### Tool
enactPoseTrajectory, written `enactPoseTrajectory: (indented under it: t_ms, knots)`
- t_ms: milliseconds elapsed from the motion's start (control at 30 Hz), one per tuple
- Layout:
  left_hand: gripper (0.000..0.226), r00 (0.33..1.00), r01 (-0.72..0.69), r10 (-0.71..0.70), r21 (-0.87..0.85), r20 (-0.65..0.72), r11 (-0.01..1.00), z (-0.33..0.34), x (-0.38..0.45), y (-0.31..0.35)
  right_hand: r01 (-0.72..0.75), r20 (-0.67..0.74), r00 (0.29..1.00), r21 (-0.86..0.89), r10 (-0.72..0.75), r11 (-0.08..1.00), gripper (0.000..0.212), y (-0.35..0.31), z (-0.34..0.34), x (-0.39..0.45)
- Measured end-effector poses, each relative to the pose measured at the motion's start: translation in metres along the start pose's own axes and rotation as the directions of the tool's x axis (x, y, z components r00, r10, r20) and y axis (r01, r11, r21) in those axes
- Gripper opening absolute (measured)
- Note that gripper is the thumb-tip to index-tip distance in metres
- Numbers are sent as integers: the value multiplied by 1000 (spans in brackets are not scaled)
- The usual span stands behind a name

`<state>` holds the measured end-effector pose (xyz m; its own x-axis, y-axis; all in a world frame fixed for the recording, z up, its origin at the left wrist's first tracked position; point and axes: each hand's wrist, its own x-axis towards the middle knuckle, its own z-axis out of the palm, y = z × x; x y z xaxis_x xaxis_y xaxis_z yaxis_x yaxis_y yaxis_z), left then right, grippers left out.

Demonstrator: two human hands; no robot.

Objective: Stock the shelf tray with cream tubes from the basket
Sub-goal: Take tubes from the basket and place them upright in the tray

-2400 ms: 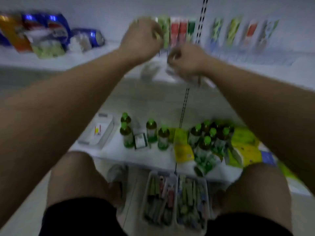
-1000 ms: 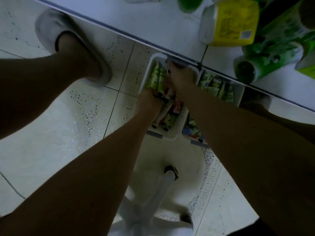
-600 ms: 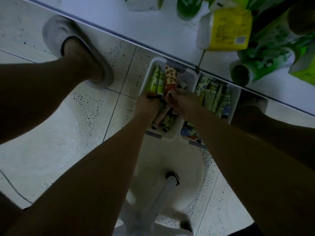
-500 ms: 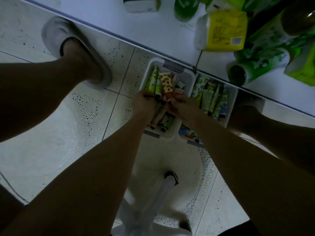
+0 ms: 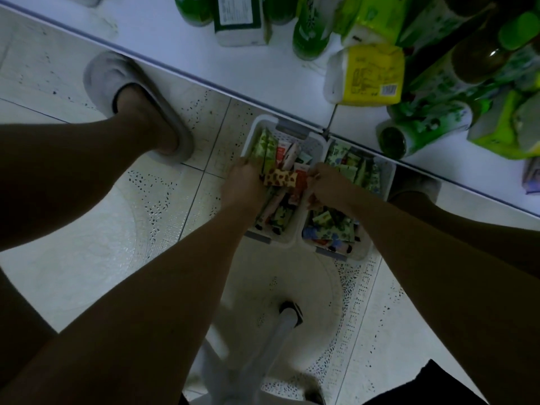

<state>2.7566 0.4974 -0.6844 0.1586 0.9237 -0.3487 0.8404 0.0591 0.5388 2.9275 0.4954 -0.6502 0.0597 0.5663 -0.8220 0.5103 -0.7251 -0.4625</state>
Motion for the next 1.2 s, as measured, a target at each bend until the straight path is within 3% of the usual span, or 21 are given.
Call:
enactPoseTrajectory:
  t_ms: [67,167,333,500,633,700,800,933,1033,1100,1200]
  knots:
    - [19,997,70,-71,-23,-12,997,8,7,6,48,-15,999,-90,-50,995,12,0,-4,3]
    - [19,991,136,-136,29,-7,990,20,20,9,48,-105,993,-135,-62,990,21,2,-10,11]
    - [57,991,135,-136,45,10,990,32,34,7,43,-143,990,215,-12,976,21,1,-17,16]
    - [26,948,290,-274,-82,162,954,14,39,15,33,-146,989,317,15,948,28,-6,-25,4]
    - [24,910,382,-269,-388,316,839,-26,29,17,34,-110,994,477,22,878,30,-25,-40,-28]
    - [26,921,352,-204,-485,332,800,-57,21,25,95,-141,990,487,-29,868,17,-40,-47,-53]
    - [32,952,285,-147,-606,269,743,-106,6,48,246,-269,951,351,-154,904,16,-66,-59,-94]
    - [47,985,103,30,-722,169,684,-177,-22,87,440,-361,869,251,-338,862,23,-99,-76,-159]
    - [28,976,-43,180,-690,127,723,-227,-47,120,585,-388,773,130,-502,801,22,-117,-89,-211]
    - [29,963,-92,235,-658,132,748,-256,-65,142,649,-408,713,76,-570,757,23,-130,-96,-242]
    - [30,957,-118,264,-675,118,728,-290,-95,174,714,-495,654,153,-572,684,21,-150,-103,-285]
